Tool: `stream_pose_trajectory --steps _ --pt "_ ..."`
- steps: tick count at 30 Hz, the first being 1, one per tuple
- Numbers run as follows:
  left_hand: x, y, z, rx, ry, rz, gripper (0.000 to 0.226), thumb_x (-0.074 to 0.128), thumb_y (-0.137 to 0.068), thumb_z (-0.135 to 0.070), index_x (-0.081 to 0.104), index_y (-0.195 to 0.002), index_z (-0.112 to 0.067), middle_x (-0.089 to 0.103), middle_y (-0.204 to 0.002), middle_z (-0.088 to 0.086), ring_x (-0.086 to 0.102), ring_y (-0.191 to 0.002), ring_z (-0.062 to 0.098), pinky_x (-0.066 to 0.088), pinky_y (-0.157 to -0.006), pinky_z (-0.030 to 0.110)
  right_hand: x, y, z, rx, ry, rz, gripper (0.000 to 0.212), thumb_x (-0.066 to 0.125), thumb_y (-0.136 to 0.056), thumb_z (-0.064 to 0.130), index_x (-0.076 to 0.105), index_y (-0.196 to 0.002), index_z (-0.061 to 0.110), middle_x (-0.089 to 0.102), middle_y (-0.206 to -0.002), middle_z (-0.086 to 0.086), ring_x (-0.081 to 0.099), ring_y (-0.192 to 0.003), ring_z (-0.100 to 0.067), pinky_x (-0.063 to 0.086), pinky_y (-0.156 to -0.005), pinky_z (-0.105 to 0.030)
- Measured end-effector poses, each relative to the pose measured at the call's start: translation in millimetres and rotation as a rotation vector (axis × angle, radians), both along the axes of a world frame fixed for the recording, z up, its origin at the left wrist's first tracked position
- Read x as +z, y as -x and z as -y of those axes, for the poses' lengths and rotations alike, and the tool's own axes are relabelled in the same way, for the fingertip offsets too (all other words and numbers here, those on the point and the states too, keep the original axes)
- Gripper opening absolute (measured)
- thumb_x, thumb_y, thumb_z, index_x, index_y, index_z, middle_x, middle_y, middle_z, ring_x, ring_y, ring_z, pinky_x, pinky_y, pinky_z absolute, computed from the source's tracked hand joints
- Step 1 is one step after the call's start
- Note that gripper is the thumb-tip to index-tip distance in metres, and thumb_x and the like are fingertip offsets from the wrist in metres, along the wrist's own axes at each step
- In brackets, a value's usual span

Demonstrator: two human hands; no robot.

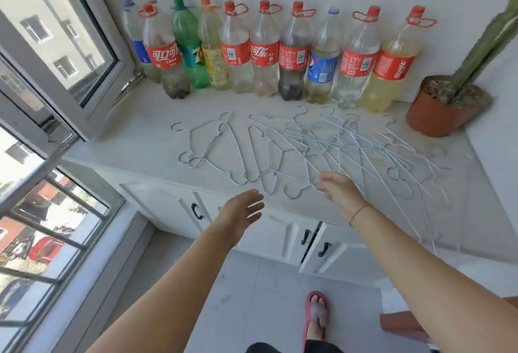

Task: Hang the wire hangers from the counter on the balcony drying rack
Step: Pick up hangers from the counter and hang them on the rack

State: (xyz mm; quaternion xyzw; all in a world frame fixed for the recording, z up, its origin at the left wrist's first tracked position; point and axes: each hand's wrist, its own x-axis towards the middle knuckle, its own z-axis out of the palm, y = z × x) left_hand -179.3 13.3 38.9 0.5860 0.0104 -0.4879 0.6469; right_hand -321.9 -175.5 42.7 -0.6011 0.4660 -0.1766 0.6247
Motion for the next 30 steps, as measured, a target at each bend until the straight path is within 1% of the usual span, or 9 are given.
stream_pose_trajectory --steps 2,4,8,12,16,19,23,27,30 --pt "-11 -2 34 0.047 0.002 -0.051 0.017 0.054 -0.092 -0.013 0.059 -0.107 -0.009 0.064 -0.102 0.006 0.061 -0.094 0.022 0.049 -0.081 0.031 -5 -9 28 0.007 -0.011 0.002 0.015 0.056 -0.088 0.007 0.063 -0.100 0.014 0.057 -0.081 0.004 0.052 -0.076 -0.009 0.044 -0.068 -0.016" --pt "-19 -5 63 0.107 0.007 -0.112 0.011 0.052 -0.093 -0.014 0.061 -0.099 -0.010 0.063 -0.100 0.007 0.060 -0.091 0.022 0.048 -0.084 0.032 -13 -17 55 0.043 -0.007 -0.011 0.025 0.056 -0.089 0.008 0.061 -0.113 0.007 0.059 -0.092 -0.001 0.053 -0.086 -0.011 0.043 -0.078 -0.020" --pt "-30 -10 110 0.233 0.010 -0.199 0.010 0.050 -0.095 -0.014 0.060 -0.094 -0.012 0.058 -0.100 0.008 0.059 -0.089 0.023 0.045 -0.087 0.035 -32 -27 95 0.140 -0.038 -0.054 0.024 0.057 -0.088 0.010 0.061 -0.112 0.011 0.059 -0.103 -0.002 0.053 -0.097 -0.014 0.039 -0.085 -0.024" --pt "-36 -12 138 0.334 -0.034 -0.262 0.008 0.052 -0.093 -0.015 0.056 -0.088 -0.012 0.049 -0.084 0.006 0.055 -0.078 0.022 0.046 -0.084 0.034 -52 -34 115 0.218 -0.095 -0.093 0.033 0.056 -0.089 0.011 0.057 -0.122 0.009 0.057 -0.110 0.000 0.052 -0.104 -0.012 0.039 -0.093 -0.025" --pt "-44 -20 147 0.436 -0.084 -0.321 0.012 0.055 -0.092 -0.017 0.053 -0.088 -0.007 0.050 -0.085 0.010 0.056 -0.082 0.025 0.045 -0.095 0.037 -67 -43 126 0.271 -0.160 -0.099 0.035 0.057 -0.088 0.008 0.055 -0.123 0.006 0.057 -0.111 -0.002 0.053 -0.102 -0.014 0.042 -0.095 -0.029" --pt "-50 -26 151 0.462 -0.073 -0.362 0.015 0.053 -0.092 -0.017 0.050 -0.081 -0.008 0.047 -0.074 0.006 0.055 -0.074 0.022 0.049 -0.081 0.032 -63 -47 144 0.227 -0.135 -0.085 0.026 0.056 -0.086 0.005 0.061 -0.111 0.008 0.061 -0.103 -0.004 0.055 -0.090 -0.015 0.045 -0.074 -0.024" --pt "-53 -35 161 0.473 -0.096 -0.384 0.015 0.052 -0.093 -0.016 0.052 -0.081 -0.008 0.049 -0.075 0.006 0.056 -0.074 0.021 0.049 -0.071 0.030 -49 -50 197 0.094 0.025 -0.091 0.018 0.059 -0.084 0.006 0.065 -0.100 0.010 0.063 -0.096 -0.006 0.057 -0.084 -0.015 0.044 -0.073 -0.021" --pt "-50 -43 168 0.461 -0.143 -0.415 0.014 0.052 -0.093 -0.017 0.052 -0.083 -0.007 0.050 -0.075 0.006 0.054 -0.070 0.020 0.047 -0.066 0.028 -31 -61 245 -0.006 0.176 -0.158 0.027 0.058 -0.085 0.006 0.064 -0.111 0.003 0.061 -0.103 -0.006 0.054 -0.095 -0.014 0.042 -0.066 -0.008" --pt "-50 -47 168 0.419 -0.165 -0.428 0.014 0.052 -0.092 -0.018 0.055 -0.081 -0.009 0.051 -0.074 0.004 0.051 -0.064 0.017 0.042 -0.061 0.025 -34 -76 270 0.017 0.189 -0.191 0.031 0.059 -0.084 0.007 0.062 -0.114 0.002 0.064 -0.114 -0.013 0.057 -0.102 -0.019 0.042 -0.084 -0.021"
